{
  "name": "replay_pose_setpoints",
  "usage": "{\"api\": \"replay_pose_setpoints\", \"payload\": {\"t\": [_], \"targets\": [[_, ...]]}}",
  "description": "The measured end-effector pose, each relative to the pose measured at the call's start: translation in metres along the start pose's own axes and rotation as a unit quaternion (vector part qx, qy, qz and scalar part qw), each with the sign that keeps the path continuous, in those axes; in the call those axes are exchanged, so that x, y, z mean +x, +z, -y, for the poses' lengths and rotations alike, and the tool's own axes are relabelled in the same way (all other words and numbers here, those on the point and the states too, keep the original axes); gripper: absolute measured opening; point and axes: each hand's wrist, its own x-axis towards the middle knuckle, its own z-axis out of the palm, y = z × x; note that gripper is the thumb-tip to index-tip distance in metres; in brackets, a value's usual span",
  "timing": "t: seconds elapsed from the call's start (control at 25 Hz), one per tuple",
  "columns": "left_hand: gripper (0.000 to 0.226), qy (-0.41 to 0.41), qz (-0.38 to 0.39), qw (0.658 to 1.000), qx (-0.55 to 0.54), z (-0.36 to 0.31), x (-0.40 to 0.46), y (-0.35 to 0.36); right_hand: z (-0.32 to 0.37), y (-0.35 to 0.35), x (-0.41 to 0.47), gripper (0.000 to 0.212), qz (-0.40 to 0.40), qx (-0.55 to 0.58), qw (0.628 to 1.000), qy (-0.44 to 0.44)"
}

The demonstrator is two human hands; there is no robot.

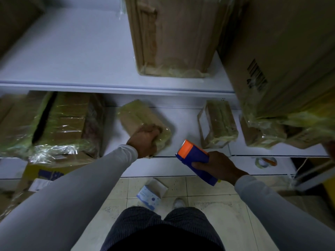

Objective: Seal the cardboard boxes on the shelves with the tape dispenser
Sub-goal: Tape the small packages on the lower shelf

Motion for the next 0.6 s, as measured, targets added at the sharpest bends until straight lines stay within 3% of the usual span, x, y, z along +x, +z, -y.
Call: {"api": "replay_pose_setpoints", "payload": {"t": [0.08, 0.32, 0.6], "targets": [[0.052, 0.057, -0.01, 0.998, -0.013, 0.013, -0.011, -0.001, 0.001, 0.003, 0.001, 0.043, 0.004, 0.008, 1.0, -0.007], [0.052, 0.042, -0.042, 0.998, -0.036, 0.014, -0.023, 0.004, 0.006, 0.004, 0.0, 0.04, 0.028, 0.017, 0.998, -0.044], [0.041, 0.005, -0.028, 0.969, -0.247, -0.009, -0.044, -0.019, 0.036, -0.017, -0.007, 0.025, 0.1, 0.041, 0.987, -0.122]]}}
